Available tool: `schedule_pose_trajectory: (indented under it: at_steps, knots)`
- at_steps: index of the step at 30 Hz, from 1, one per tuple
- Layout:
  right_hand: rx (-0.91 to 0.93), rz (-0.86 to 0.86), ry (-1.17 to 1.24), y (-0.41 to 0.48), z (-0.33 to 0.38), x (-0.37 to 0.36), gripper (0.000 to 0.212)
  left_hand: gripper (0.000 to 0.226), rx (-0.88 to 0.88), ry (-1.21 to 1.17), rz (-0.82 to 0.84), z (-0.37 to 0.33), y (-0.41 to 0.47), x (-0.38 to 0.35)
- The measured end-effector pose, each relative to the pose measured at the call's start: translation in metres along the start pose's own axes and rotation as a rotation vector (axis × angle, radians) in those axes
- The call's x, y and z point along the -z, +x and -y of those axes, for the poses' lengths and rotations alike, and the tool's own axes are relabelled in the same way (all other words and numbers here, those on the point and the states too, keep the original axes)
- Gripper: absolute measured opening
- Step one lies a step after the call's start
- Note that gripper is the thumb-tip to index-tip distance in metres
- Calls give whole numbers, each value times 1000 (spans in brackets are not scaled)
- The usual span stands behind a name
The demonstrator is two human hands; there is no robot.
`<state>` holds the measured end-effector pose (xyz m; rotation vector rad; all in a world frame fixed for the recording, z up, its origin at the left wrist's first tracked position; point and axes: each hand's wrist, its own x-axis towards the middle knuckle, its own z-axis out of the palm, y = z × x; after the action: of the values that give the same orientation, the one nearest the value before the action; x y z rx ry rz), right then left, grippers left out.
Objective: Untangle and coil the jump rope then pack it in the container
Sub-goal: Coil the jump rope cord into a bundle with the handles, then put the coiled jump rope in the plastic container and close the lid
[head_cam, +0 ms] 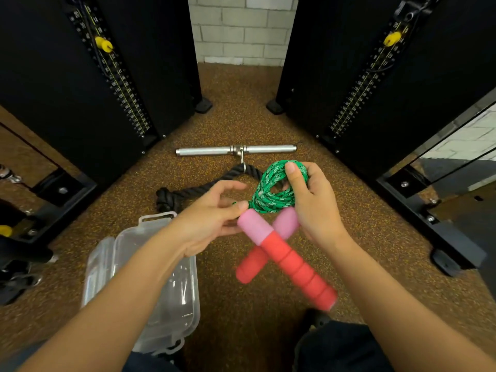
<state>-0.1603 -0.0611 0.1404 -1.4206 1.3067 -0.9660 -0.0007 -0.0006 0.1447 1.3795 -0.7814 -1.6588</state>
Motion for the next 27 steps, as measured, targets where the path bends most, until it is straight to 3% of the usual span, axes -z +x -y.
schedule_pose_trajectory:
  at_steps: [6, 11, 14, 19, 22, 27]
  knots:
    - [9, 4, -83, -6, -3, -6, 29, 30, 3, 127, -75, 13, -7, -27]
    - [8, -107, -55, -17, -6, -14, 22, 27, 64, -430, -50, 20, -14, -49]
    - [26, -137, -42, -22, -6, -18, 18, 29, 82, -487, -11, 20, -15, -54]
    - [86, 15, -50, -40, -2, -30, 8, 43, 2, -517, -100, 22, -13, -48]
    - [90, 73, -34, -43, -1, -36, 16, 49, 1, -499, -191, 22, -12, -41]
    - [40, 239, -26, -46, 4, -49, 10, 25, -31, -564, -352, 20, -16, -29]
